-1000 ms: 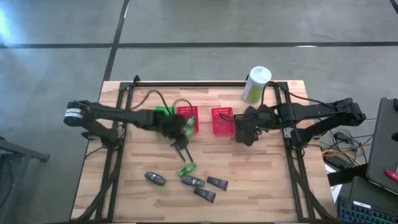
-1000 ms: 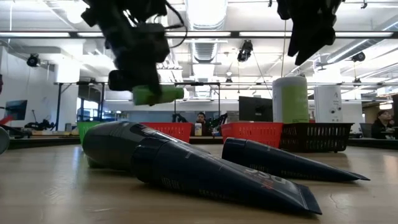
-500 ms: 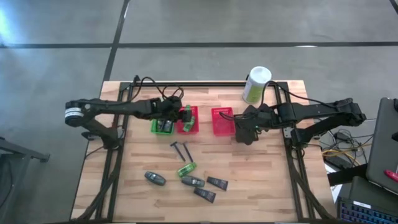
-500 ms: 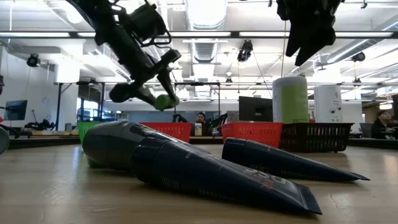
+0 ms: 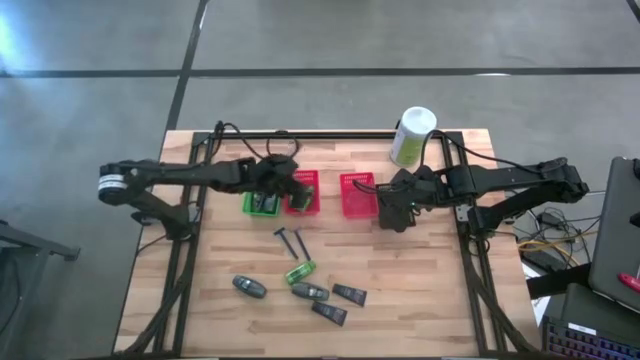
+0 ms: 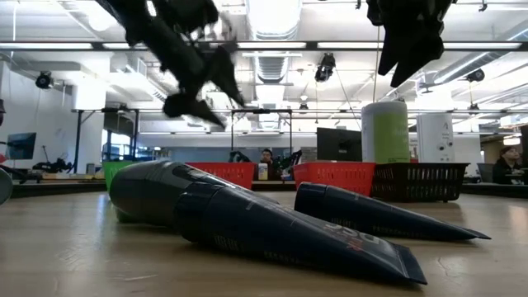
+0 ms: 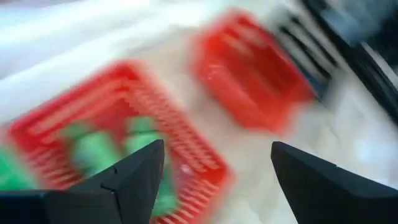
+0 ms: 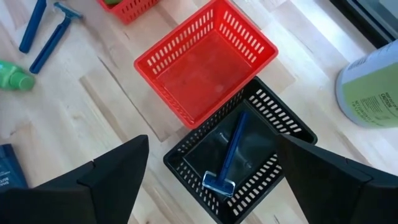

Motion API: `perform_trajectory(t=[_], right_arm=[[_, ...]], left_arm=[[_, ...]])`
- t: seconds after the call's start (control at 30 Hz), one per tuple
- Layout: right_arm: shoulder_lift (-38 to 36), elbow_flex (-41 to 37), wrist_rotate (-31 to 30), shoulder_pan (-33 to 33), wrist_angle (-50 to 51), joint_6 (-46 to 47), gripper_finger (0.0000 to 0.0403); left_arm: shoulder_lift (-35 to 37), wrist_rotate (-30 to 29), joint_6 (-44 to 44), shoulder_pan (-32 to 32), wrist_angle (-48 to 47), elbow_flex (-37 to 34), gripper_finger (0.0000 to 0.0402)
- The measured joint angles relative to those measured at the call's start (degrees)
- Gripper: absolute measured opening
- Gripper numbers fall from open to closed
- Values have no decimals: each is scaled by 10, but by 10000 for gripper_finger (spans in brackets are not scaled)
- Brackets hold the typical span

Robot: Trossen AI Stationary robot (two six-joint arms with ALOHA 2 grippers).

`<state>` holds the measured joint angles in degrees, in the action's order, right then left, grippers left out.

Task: Pick & Place Travel size toiletries
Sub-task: Put the blue shaving cream tube into the right red bin

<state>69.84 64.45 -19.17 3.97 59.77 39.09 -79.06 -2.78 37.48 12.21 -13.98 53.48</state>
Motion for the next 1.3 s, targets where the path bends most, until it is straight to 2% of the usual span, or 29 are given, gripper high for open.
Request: perform_trajectory(t=[0.07, 0.17, 0.33, 0.5, 0.6, 0.77, 0.93, 1.07, 1.3], right_arm=[[0, 0, 0, 0, 0, -3, 349], [0, 0, 1, 0, 0, -5, 343], [0, 0, 1, 0, 0, -5, 328], [0, 0, 4, 0, 0, -5, 320], [0, 0, 35, 0, 0, -5, 318], [11, -2, 137, 32, -30, 8, 325], [82, -11, 162, 113, -119, -4, 328], [159, -12, 125, 163, -200, -32, 320], [291, -12, 124, 175, -309, -1, 306]], left_arm=[[7, 38, -79, -30, -12, 11, 298], [7, 53, -126, -83, -70, 27, 297], [2, 35, -126, -176, -119, 32, 296], [-6, 5, -112, -243, -117, 27, 296], [-20, -1, -82, -270, -119, 26, 296], [-25, -27, -69, -303, -119, 25, 296], [-18, -61, -59, -323, -140, 28, 296], [-10, -64, -51, -334, -161, 27, 296], [1, -67, -45, -353, -204, 26, 296]])
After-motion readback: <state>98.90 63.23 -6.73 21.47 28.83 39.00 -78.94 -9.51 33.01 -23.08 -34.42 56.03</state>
